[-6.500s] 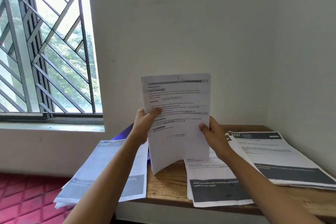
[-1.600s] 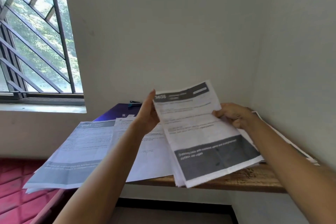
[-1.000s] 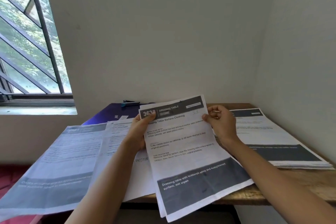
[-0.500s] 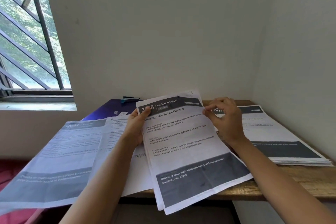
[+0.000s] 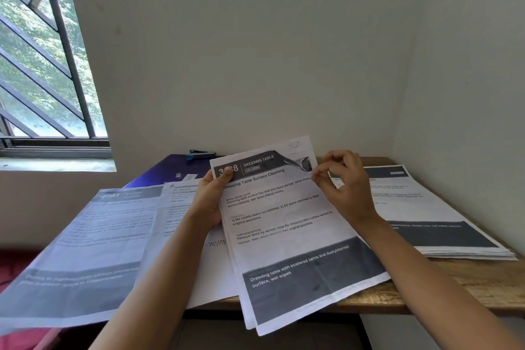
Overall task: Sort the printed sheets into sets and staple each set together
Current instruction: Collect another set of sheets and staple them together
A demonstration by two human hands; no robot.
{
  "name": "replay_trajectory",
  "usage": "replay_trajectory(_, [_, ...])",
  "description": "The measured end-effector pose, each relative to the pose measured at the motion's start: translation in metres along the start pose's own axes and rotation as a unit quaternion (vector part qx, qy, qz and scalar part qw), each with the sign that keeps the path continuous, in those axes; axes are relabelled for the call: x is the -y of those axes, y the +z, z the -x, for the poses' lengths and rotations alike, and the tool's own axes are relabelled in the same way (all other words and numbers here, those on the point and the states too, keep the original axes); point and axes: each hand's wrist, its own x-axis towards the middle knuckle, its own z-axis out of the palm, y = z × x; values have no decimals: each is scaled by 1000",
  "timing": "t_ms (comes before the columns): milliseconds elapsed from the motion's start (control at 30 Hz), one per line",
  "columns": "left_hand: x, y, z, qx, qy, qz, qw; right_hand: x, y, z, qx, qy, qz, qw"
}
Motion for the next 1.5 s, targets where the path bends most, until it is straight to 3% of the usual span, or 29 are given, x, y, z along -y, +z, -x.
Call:
replay_trajectory(233, [-1,0,-1,-15,4,0,1000,-2,1,0,109,-57,5,992])
replay_trajectory(500, [-1,2,0,1,13,-5,1000,0,6,-4,14,128,-90,988])
replay_trajectory(900, [-2,3,3,12,9,-15,1000,-12,18,-6,57,225,-90,969])
replay_trajectory(1267, [-1,3,2,3,8,-17,1000,1,11,-6,-1,184,-144,972])
replay_trajectory(1500, [-1,0,3,1,4,-11,1000,2,-1,-6,135,-17,-88,987])
